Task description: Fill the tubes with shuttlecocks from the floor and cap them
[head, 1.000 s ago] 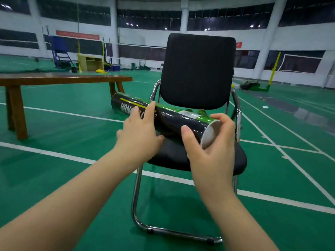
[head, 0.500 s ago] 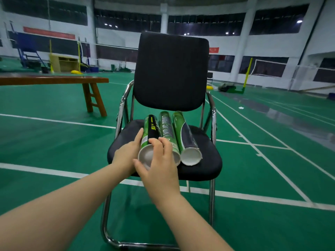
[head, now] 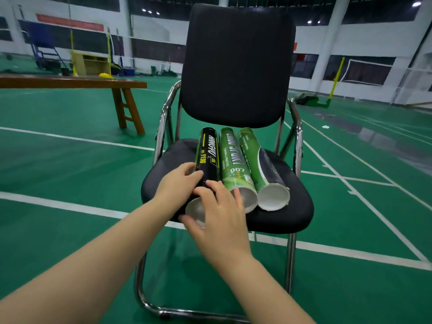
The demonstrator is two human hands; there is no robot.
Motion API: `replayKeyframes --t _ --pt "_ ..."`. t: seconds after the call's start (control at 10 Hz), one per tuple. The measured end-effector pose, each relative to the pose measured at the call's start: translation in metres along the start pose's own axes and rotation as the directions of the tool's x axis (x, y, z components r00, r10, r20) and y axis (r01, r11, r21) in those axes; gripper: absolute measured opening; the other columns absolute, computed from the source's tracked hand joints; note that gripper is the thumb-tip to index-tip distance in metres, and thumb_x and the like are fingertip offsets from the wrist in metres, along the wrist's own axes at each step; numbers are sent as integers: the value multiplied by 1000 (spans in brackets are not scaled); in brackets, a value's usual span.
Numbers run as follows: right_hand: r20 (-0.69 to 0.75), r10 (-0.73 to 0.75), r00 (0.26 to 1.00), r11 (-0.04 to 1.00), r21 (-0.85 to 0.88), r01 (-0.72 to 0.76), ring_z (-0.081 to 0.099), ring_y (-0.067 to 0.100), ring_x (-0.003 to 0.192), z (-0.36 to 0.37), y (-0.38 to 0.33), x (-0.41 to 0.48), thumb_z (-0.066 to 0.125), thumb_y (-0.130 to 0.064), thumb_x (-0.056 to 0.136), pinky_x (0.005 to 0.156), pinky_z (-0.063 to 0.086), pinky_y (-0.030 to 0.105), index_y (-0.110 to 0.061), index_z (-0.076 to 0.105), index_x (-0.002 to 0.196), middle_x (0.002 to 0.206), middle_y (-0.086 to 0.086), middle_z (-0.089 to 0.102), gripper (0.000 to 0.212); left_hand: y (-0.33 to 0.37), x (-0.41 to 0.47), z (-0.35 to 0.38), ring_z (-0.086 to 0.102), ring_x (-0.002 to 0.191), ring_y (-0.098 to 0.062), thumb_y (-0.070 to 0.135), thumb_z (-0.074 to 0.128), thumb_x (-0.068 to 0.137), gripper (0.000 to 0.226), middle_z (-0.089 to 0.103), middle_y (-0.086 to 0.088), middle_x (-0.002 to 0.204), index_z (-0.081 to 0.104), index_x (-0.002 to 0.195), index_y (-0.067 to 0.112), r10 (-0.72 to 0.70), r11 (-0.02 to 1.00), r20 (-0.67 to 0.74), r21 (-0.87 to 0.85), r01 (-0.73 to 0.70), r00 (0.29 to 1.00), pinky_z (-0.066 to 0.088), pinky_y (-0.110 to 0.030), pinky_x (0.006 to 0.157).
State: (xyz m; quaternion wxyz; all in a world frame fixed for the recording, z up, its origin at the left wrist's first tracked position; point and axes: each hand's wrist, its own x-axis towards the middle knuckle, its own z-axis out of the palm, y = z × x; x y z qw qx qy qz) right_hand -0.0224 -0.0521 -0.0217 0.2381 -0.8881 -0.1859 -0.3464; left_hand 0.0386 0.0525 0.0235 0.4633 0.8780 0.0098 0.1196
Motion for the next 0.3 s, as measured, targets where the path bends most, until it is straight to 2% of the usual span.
replayKeyframes --t 0.1,0.2,0.3 --pt "-110 90 990 983 171 -70 53 17 101 -22 -1 9 47 -38 79 87 45 40 -21 57 99 105 -5 59 28 -5 -15 -1 49 117 -18 30 52 89 39 56 -2 124 50 128 25 -7 994 -31 -111 4 1000 32 -24 85" --pt "-171 161 972 964 237 -118 52 13 92 -37 1 22 48 -31 80 83 44 37 -22 57 96 95 -10 57 20 -15 -28 0 51 112 -12 32 55 86 42 55 6 121 49 128 31 -33 954 -90 -298 4 995 36 -26 91" --pt "-88 236 968 953 218 -212 48 6 101 -42 10 24 48 -32 81 94 39 37 -25 59 107 100 -18 54 28 -7 -25 -9 53 106 -12 33 56 85 47 56 4 119 45 131 33 52 984 -164 -158 -79 985 37 -27 89"
